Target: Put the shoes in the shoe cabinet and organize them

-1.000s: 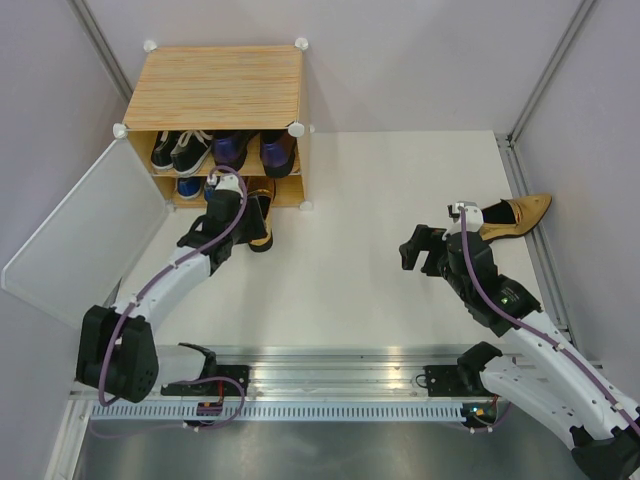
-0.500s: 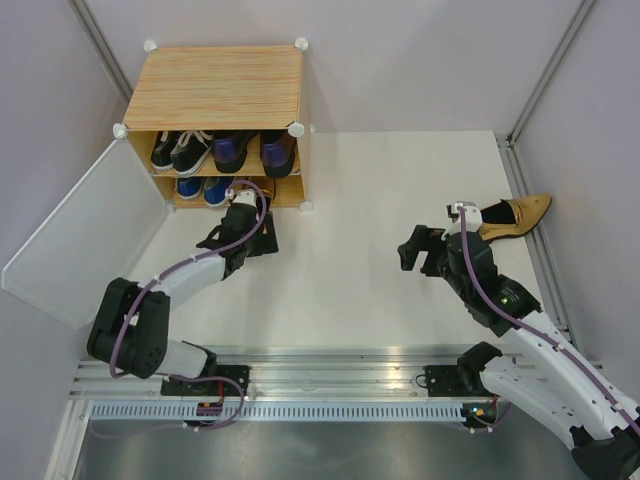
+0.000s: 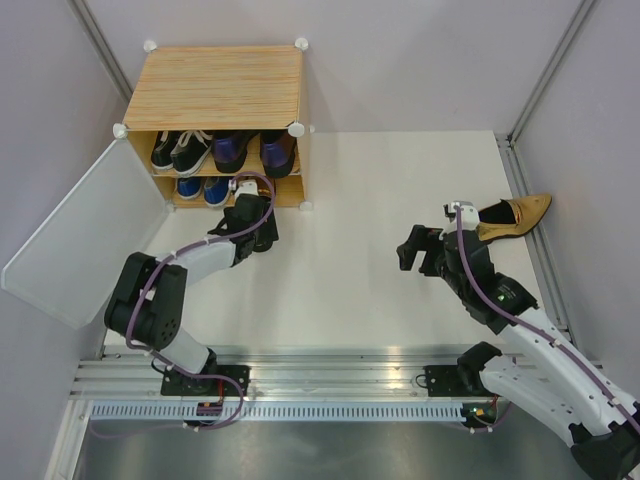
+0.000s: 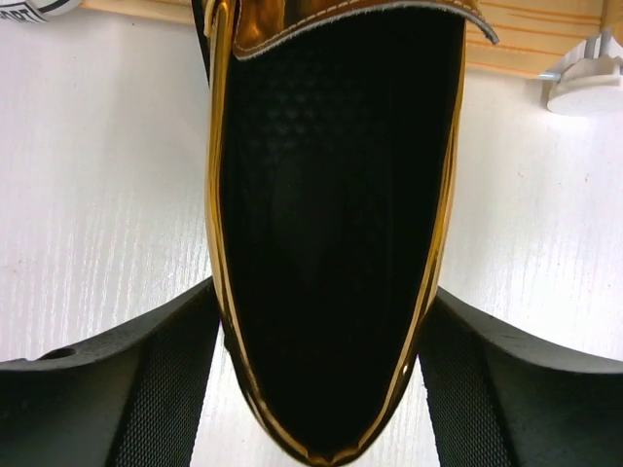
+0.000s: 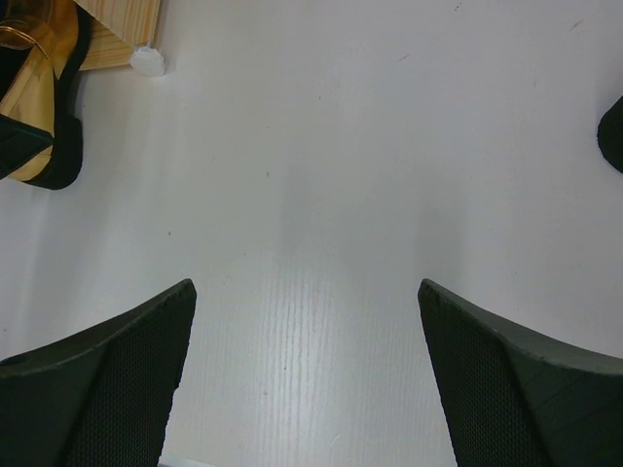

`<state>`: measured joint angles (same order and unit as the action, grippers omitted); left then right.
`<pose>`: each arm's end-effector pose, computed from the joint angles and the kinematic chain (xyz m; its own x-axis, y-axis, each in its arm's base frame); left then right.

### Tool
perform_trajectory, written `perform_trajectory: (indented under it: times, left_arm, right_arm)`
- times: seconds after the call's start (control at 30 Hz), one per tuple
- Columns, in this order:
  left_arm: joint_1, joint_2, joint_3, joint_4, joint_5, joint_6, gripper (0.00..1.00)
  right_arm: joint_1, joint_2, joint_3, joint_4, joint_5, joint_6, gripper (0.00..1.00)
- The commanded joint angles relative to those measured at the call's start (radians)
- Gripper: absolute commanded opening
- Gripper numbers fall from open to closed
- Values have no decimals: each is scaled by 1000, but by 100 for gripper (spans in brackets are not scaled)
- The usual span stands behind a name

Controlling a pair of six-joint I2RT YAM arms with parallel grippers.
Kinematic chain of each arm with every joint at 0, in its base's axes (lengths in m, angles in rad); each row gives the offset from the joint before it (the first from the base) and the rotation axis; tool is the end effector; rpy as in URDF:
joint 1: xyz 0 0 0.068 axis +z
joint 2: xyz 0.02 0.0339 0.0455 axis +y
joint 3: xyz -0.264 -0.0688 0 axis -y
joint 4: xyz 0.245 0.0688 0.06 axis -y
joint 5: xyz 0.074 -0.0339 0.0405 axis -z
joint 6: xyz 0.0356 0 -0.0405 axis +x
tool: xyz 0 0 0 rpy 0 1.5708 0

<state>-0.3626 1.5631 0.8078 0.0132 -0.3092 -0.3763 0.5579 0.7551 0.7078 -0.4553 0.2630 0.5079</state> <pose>0.3002 -0.1023 0.1803 -0.6348 -0.1336 -0.7611 -0.1130 0.9904 -0.0796 0.1494 0.0823 0.2906 -0.5117 0.2342 -0.8266 -0.0790 0.9452 0.3168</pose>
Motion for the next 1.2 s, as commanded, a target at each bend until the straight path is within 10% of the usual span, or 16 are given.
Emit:
perform_trajectory:
  times: [0.0, 0.47, 0.83, 1.17]
  left_arm:
    - [-2, 38, 44, 51, -39, 19, 79]
    - [-2, 98, 28, 31, -40, -59, 78]
    - [-2, 49, 99, -7, -117, 2, 5]
    - [-1, -5, 240, -82, -156, 88, 2]
  right_arm:
    - [-4, 10, 19, 35, 12, -12, 98]
    - [-6, 23, 25, 41, 16, -17, 98]
    - [-7, 13, 24, 43, 13, -17, 98]
    - [-9, 12, 22, 43, 13, -16, 98]
